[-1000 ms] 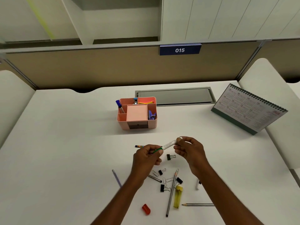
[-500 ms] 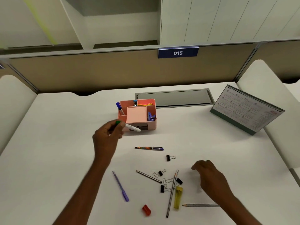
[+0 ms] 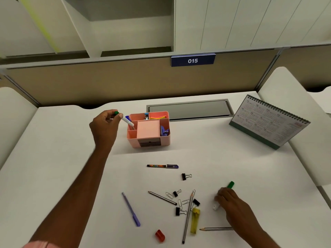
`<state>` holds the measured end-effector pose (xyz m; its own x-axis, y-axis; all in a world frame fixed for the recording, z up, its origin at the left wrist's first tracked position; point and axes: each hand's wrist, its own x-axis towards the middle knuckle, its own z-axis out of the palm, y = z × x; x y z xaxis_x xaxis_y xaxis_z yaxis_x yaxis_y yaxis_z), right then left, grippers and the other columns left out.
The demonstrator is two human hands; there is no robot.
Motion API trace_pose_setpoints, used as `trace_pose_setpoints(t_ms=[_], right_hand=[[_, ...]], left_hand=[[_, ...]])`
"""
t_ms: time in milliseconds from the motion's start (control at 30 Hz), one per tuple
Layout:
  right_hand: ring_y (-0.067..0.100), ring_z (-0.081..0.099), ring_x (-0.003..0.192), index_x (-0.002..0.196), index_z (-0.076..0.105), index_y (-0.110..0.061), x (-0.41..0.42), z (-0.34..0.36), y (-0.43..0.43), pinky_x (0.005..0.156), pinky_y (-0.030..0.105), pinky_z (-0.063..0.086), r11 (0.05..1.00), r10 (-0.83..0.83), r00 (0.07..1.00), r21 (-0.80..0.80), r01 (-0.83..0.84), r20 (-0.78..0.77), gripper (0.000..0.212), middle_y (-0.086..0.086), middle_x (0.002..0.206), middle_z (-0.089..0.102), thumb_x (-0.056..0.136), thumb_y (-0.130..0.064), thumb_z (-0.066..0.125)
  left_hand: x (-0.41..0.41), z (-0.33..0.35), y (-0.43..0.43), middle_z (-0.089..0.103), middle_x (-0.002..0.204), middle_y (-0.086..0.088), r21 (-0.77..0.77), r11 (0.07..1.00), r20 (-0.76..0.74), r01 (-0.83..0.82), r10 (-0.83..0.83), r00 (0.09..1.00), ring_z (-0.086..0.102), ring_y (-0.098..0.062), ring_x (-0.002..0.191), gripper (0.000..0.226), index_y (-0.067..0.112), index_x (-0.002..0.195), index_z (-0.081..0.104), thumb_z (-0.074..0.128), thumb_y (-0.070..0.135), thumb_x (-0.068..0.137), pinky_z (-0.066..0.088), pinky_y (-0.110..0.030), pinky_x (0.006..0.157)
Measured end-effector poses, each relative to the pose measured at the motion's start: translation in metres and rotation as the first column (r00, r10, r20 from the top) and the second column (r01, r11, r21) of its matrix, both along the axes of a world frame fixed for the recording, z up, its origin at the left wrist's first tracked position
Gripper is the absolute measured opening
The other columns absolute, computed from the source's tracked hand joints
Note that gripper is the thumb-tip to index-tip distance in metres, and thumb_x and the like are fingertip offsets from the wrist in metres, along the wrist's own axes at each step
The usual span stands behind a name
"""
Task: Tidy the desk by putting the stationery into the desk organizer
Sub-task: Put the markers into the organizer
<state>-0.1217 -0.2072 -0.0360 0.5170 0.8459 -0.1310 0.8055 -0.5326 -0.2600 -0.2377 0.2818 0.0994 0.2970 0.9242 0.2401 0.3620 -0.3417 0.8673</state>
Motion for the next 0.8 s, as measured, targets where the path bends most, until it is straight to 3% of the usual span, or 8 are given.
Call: trace_pose_setpoints(t_ms=[267, 400, 700, 800], right_hand=[[0.020, 0.067, 0.102, 0.103, 0.073, -0.022, -0.002, 0.006, 0.010, 0.046, 0.025, 0.046, 1.000, 0.010, 1.000, 0.018, -0.010, 0.001, 0.059, -0.002, 0.111, 0.065, 0.054, 0.009, 0.082], [0.020, 0.069, 0.100, 0.103, 0.074, -0.021, -0.001, 0.008, 0.016, 0.056, 0.025, 0.050, 0.999, -0.001, 1.000, 0.039, 0.000, 0.023, 0.058, -0.002, 0.110, 0.068, 0.053, 0.007, 0.085], [0.022, 0.069, 0.104, 0.111, 0.072, -0.021, -0.007, 0.008, 0.031, 0.069, 0.028, 0.054, 0.993, -0.077, 0.996, 0.093, 0.073, 0.036, 0.064, -0.001, 0.114, 0.068, 0.057, 0.011, 0.082], [0.018, 0.068, 0.101, 0.110, 0.072, -0.022, -0.013, 0.020, 0.041, 0.070, 0.026, 0.054, 0.979, -0.108, 0.994, 0.175, 0.105, 0.011, 0.056, -0.005, 0.112, 0.068, 0.065, 0.007, 0.084]], left_hand=[[0.030, -0.033, 0.005, 0.080, 0.104, -0.008, -0.025, 0.999, -0.182, 0.022, -0.026, 0.983, 0.077, -0.023, 0.088, 0.026, 0.009, 0.111, 0.079, 0.080, 0.025, 0.090, 0.065, -0.044, 0.084], [0.040, -0.041, 0.004, 0.079, 0.104, -0.009, 0.021, 1.000, -0.263, 0.009, -0.004, 0.965, 0.075, -0.024, 0.091, 0.023, 0.007, 0.110, 0.078, 0.077, 0.023, 0.093, 0.058, -0.030, 0.082], [0.052, -0.051, 0.011, 0.078, 0.105, -0.013, 0.109, 0.994, -0.393, 0.009, 0.035, 0.919, 0.074, -0.031, 0.091, 0.019, 0.009, 0.110, 0.077, 0.068, 0.022, 0.098, 0.053, -0.030, 0.075], [0.056, -0.051, 0.014, 0.077, 0.114, -0.012, 0.130, 0.991, -0.407, 0.027, 0.029, 0.913, 0.073, -0.031, 0.097, 0.023, 0.013, 0.118, 0.077, 0.071, 0.020, 0.096, 0.056, -0.035, 0.078]])
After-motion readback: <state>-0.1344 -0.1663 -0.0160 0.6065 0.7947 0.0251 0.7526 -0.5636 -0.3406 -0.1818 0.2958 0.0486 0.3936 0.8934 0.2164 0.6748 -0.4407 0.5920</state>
